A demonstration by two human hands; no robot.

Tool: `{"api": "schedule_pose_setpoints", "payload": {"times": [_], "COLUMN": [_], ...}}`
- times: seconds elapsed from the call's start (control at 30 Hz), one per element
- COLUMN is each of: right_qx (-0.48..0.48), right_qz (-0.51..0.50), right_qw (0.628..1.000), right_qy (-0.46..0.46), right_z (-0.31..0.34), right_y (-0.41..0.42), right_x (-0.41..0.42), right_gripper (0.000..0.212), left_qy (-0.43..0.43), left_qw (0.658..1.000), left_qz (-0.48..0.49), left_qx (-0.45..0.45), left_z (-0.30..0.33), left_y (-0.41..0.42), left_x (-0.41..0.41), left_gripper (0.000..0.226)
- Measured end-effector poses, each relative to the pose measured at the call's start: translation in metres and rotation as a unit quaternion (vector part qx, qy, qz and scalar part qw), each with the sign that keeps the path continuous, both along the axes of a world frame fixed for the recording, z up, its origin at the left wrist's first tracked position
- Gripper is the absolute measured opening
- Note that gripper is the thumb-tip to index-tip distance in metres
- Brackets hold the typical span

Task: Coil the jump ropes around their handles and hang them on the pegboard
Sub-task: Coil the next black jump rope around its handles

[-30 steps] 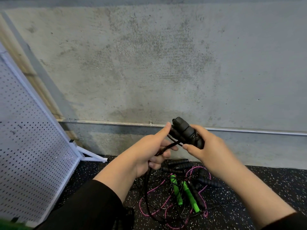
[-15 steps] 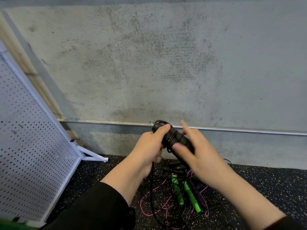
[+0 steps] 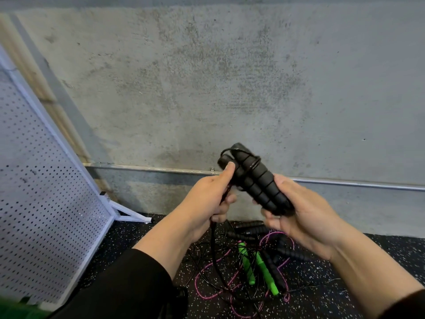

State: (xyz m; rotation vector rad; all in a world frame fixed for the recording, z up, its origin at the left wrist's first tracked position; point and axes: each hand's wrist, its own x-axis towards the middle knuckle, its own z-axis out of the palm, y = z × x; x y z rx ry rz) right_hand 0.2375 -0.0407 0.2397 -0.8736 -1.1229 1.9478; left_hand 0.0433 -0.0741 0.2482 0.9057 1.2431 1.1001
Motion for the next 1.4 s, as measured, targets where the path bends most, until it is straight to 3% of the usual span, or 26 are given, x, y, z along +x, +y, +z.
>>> {"api": "schedule_pose_setpoints", "payload": {"times": [0.1,0.3,0.5,0.7,0.83,0.97,1.0,1.07,1.13,1.23,1.3,1.4], "right_qx": [0.137,0.304,0.407,0.494,0.481,0.398,0.349,0.202,0.022,-0.112,-0.102,-0.004], "right_qz": [-0.088,-0.094,-0.09,-0.099,-0.089,-0.101,-0.12,-0.133,-0.067,0.07,0.095,0.055], "right_qw": [0.978,0.879,0.777,0.721,0.747,0.841,0.874,0.944,0.991,0.99,0.99,0.995], "right_qy": [-0.132,-0.356,-0.472,-0.475,-0.45,-0.352,-0.316,-0.226,-0.112,-0.042,-0.037,-0.086], "right_z": [0.003,-0.001,-0.011,-0.01,-0.01,-0.003,-0.002,0.001,0.006,0.013,0.011,0.011], "right_y": [0.005,0.007,0.005,-0.002,-0.001,-0.003,-0.003,-0.003,-0.001,-0.003,-0.002,0.0], "right_x": [0.001,0.002,0.0,-0.009,-0.006,-0.006,-0.007,-0.006,-0.001,0.008,0.01,0.006], "right_gripper": [0.024,0.028,0.06,0.072,0.071,0.037,0.029,0.041,0.049,0.046,0.043,0.029], "left_qy": [0.029,0.019,0.023,-0.017,-0.018,-0.017,-0.015,-0.013,-0.016,-0.012,-0.002,0.015], "left_qw": [0.999,0.998,0.998,0.995,0.995,0.995,0.996,0.998,0.998,0.998,0.999,0.999], "left_qz": [-0.021,-0.016,0.013,0.073,0.086,0.091,0.085,0.067,0.054,0.04,0.032,0.016], "left_qx": [-0.028,-0.056,-0.061,-0.06,-0.036,-0.02,-0.014,0.005,0.028,0.046,0.044,0.035], "left_z": [-0.001,-0.006,-0.007,-0.014,-0.013,-0.012,-0.012,-0.011,-0.009,-0.007,-0.007,-0.007], "left_y": [-0.001,0.004,0.002,0.004,0.004,0.005,0.004,0.003,0.002,0.002,0.001,0.001], "left_x": [0.0,0.003,0.007,0.005,0.006,0.005,0.005,0.007,0.009,0.009,0.008,0.008], "left_gripper": [0.071,0.085,0.055,0.045,0.037,0.033,0.034,0.034,0.033,0.036,0.035,0.043]}}
